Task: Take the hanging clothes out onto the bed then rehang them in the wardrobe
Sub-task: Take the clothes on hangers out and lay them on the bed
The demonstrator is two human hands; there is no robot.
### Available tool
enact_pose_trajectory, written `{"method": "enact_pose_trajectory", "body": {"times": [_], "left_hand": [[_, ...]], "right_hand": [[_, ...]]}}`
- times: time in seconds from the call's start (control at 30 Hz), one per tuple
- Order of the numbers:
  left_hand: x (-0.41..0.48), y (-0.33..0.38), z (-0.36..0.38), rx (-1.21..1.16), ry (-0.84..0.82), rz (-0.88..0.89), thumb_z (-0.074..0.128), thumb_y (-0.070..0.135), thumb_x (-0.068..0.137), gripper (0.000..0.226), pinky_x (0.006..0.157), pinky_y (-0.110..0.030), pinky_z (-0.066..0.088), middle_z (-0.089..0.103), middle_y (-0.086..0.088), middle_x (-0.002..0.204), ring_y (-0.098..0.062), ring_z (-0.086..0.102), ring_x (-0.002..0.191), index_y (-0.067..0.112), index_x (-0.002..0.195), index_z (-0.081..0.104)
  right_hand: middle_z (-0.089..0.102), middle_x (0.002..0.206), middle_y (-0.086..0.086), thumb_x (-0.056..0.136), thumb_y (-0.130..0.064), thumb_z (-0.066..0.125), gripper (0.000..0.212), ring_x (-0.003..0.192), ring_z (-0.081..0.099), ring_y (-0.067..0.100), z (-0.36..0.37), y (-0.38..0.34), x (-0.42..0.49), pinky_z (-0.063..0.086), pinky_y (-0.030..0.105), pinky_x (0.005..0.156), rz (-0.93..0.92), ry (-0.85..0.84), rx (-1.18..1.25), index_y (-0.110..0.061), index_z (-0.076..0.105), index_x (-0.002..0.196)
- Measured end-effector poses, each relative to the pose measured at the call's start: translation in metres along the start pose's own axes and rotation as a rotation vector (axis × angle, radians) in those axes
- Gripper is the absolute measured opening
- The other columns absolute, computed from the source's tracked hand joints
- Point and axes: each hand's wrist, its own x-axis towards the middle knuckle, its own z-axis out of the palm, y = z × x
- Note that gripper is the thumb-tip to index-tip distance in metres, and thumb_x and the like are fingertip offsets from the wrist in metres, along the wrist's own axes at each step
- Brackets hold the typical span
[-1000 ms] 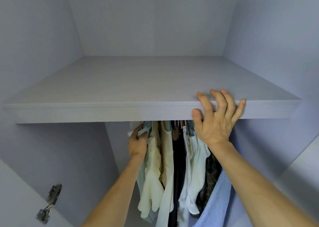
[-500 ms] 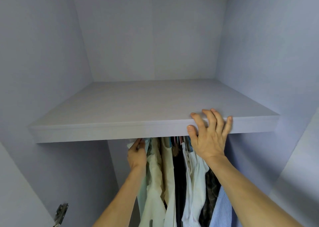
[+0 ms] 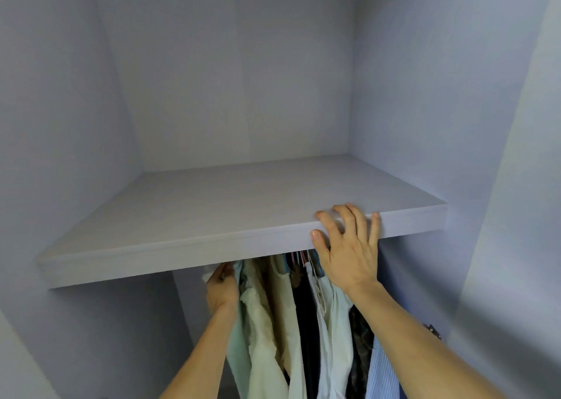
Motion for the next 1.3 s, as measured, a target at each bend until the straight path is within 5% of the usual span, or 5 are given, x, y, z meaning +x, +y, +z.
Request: {"method": "enact_pose_trajectory", "body": {"times": [0.47, 0.63, 0.87, 1.07, 1.3], "left_hand": [[-0.004, -0.027, -0.017, 0.111, -0.122, 0.017, 0.05, 0.028, 0.102, 0.032, 0.1, -0.024, 0.036, 0.062, -0.006, 0.135, -0.028, 0.056, 0.124, 0.019, 0.128, 0.067], [0.002, -0.033, -0.017, 0.078, -0.132, 0.005, 0.052, 0.03, 0.102, 0.034, 0.107, -0.025, 0.036, 0.06, 0.0, 0.137, -0.022, 0.053, 0.128, 0.02, 0.132, 0.064], [0.003, -0.039, 0.0, 0.009, -0.088, -0.018, 0.054, 0.025, 0.102, 0.03, 0.104, -0.021, 0.036, 0.063, 0.005, 0.129, -0.011, 0.053, 0.119, 0.018, 0.127, 0.068], [0.006, -0.047, -0.004, 0.047, -0.054, -0.024, 0.053, 0.02, 0.102, 0.03, 0.1, -0.018, 0.035, 0.062, 0.012, 0.118, -0.007, 0.052, 0.117, 0.021, 0.127, 0.068], [0.007, -0.044, 0.004, 0.09, 0.048, -0.008, 0.048, 0.024, 0.103, 0.031, 0.1, -0.022, 0.038, 0.062, 0.004, 0.13, -0.011, 0.054, 0.116, 0.024, 0.128, 0.066]], "right_hand": [[0.017, 0.161, 0.021, 0.093, -0.033, 0.052, 0.065, 0.152, 0.009, 0.035, 0.024, -0.025, -0.057, 0.009, 0.055, 0.122, -0.012, 0.074, 0.123, -0.017, 0.033, 0.153], [0.054, 0.13, -0.001, 0.091, -0.042, 0.047, 0.048, 0.119, 0.053, 0.026, 0.071, -0.056, -0.128, 0.051, 0.043, 0.091, 0.003, -0.484, 0.416, -0.025, 0.038, 0.135], [0.071, 0.089, 0.0, 0.092, -0.064, 0.034, 0.058, 0.103, 0.052, 0.025, 0.111, -0.109, -0.081, 0.034, 0.041, 0.082, -0.023, -0.618, 0.086, -0.019, 0.07, 0.088], [0.067, 0.113, 0.011, 0.1, -0.035, 0.039, 0.036, 0.101, 0.065, 0.03, 0.136, -0.115, -0.063, 0.042, 0.03, 0.072, -0.056, -0.957, 0.289, -0.009, 0.059, 0.117], [0.066, 0.085, 0.01, 0.104, -0.022, 0.031, 0.039, 0.066, 0.07, 0.023, 0.134, -0.101, -0.071, 0.056, 0.033, 0.054, 0.155, -0.997, 0.845, -0.006, 0.037, 0.139]]}}
